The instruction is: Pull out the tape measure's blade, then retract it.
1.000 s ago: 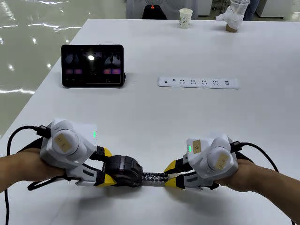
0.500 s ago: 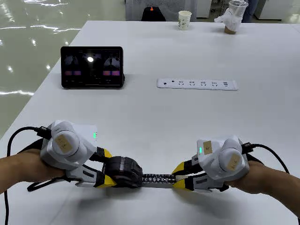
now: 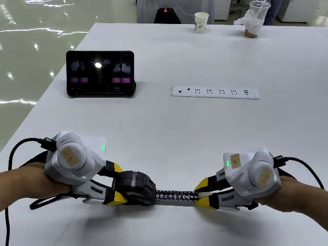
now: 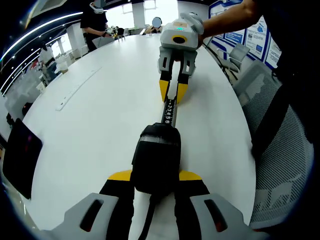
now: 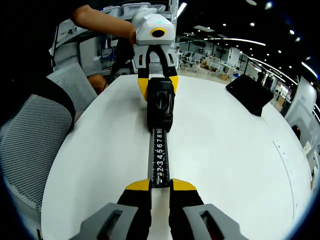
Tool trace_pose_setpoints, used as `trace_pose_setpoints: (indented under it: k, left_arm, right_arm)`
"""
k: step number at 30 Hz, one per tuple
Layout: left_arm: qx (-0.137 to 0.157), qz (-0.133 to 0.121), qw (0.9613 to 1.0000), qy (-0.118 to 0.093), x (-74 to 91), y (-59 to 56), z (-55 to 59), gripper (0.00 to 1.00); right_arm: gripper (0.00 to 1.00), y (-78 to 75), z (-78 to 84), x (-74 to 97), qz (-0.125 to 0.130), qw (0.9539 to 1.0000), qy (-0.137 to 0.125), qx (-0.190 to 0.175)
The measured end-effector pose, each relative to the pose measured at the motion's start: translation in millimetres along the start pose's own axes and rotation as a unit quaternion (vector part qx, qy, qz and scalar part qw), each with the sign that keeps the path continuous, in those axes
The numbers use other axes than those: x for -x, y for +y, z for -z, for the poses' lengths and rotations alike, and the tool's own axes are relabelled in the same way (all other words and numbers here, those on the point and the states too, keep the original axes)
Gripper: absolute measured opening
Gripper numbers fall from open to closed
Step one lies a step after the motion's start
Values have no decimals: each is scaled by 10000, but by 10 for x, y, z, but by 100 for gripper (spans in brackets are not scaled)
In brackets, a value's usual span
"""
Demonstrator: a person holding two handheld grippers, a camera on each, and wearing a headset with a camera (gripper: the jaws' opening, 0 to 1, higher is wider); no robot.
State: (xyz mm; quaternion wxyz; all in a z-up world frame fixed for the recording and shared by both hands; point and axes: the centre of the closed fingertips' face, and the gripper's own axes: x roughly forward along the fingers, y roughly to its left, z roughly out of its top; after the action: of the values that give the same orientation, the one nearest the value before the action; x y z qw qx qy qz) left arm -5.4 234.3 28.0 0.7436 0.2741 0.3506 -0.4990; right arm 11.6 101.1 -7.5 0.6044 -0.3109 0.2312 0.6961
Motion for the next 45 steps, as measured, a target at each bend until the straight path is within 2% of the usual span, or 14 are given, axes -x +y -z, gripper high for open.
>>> trace_pose_setpoints:
  k: [25,45]
  left_arm:
    - [-27,28,10000,15,-60,85,86,25]
    - [-27,43,10000,43,-54,71,61,25]
  right_arm:
    - [9,32,149,155,-35,9999,51,-112]
    - [9,43,267,280,-11,9997,83,-213]
